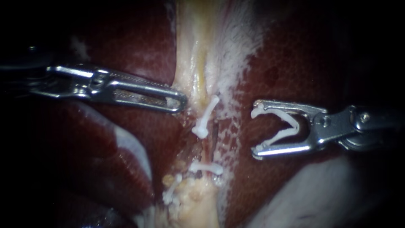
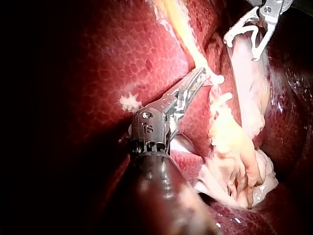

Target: Clipping second clip right tube

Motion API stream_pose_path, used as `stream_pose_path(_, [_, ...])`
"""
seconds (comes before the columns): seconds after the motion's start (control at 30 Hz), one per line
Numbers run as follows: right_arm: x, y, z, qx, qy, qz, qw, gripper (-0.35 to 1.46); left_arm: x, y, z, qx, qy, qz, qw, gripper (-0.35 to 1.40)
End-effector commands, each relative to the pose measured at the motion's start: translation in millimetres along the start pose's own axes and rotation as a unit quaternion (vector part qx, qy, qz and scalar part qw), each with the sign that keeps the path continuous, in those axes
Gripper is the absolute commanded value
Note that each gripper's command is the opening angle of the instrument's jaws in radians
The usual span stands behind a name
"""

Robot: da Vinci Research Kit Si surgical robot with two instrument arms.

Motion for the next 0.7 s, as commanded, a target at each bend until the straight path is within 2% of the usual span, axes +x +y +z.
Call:
stream_pose_path(0.03, [0.0, 0.0, 0.0, 0.000, 0.000, 0.000, 1.0000, 0.60, 0.0, 0.0, 0.0, 0.000, 0.000, 0.000, 1.0000, -0.35])
stream_pose_path(0.2, [-0.2, -0.2, 0.2, 0.000, 0.000, -0.001, 1.0000, 0.60, 0.0, 0.0, -0.1, 0.000, 0.000, 0.000, 1.0000, -0.35])
stream_pose_path(0.33, [-1.0, -0.6, 0.9, 0.001, 0.000, 0.011, 0.9999, 0.60, -0.2, 0.0, -0.5, 0.002, 0.000, -0.001, 1.0000, -0.35])
stream_pose_path(0.57, [-3.5, -1.5, 3.7, 0.009, 0.000, 0.046, 0.9989, 0.60, -2.4, -0.2, -3.0, 0.002, 0.000, -0.007, 1.0000, -0.35])
stream_pose_path(0.7, [-4.9, -1.8, 5.3, 0.013, -0.001, 0.061, 0.9981, 0.60, -3.6, -0.9, -4.4, 0.000, -0.001, -0.014, 0.9999, -0.35])
